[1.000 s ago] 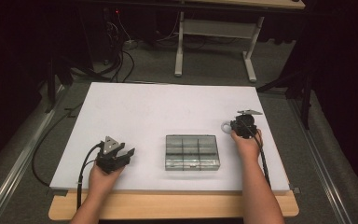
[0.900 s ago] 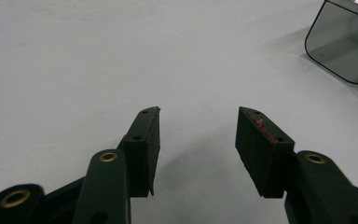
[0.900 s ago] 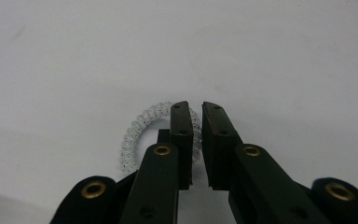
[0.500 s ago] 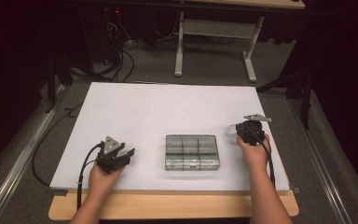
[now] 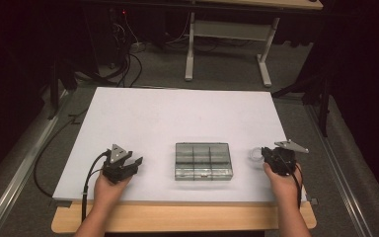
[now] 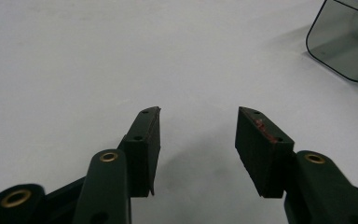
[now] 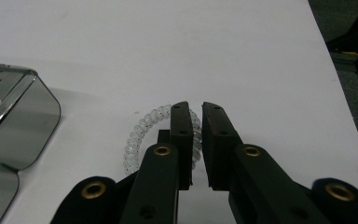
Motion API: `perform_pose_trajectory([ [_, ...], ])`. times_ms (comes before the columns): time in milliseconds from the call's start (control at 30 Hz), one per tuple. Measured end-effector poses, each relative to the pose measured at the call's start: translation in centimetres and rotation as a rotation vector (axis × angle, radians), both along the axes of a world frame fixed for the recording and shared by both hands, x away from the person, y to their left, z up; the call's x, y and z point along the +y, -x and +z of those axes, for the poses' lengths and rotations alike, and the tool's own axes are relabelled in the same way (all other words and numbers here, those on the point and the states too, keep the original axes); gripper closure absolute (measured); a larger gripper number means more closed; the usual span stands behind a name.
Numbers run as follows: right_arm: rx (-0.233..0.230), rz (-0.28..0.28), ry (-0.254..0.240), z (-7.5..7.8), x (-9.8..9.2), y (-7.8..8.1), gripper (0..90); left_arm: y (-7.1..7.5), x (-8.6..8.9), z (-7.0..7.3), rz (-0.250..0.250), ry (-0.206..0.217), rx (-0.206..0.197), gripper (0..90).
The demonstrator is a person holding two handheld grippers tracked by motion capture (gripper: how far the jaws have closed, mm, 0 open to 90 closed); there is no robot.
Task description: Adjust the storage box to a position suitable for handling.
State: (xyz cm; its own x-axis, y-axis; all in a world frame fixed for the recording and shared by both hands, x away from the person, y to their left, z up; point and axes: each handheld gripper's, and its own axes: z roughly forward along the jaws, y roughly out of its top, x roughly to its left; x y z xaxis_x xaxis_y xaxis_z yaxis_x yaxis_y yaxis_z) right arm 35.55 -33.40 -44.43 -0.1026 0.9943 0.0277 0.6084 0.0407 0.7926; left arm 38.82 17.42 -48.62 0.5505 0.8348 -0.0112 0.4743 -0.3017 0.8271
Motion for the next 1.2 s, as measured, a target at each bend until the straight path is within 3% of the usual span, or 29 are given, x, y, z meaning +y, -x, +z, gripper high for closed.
perform_pose_trajectory([
  [200,0.003,0.005,-0.003,-0.5,-0.3,2.2,84.2,0.0,0.0,0.0,0.0,0.0,-0.002,50.8],
  [433,0.018,0.001,-0.015,-1.6,-0.6,3.7,84.2,0.1,0.0,0.0,0.001,0.0,-0.005,50.8],
  [867,0.054,-0.007,-0.004,-3.1,-1.0,4.3,82.1,0.1,0.0,0.0,0.001,-0.001,-0.005,50.8],
  [1067,0.026,-0.006,-0.009,-2.7,-1.2,4.5,73.9,0.1,0.0,0.0,0.002,0.0,-0.005,51.0],
  [1200,-0.005,0.015,0.015,-2.1,-0.6,4.6,70.9,0.0,0.1,0.0,-0.003,0.008,-0.002,54.1],
])
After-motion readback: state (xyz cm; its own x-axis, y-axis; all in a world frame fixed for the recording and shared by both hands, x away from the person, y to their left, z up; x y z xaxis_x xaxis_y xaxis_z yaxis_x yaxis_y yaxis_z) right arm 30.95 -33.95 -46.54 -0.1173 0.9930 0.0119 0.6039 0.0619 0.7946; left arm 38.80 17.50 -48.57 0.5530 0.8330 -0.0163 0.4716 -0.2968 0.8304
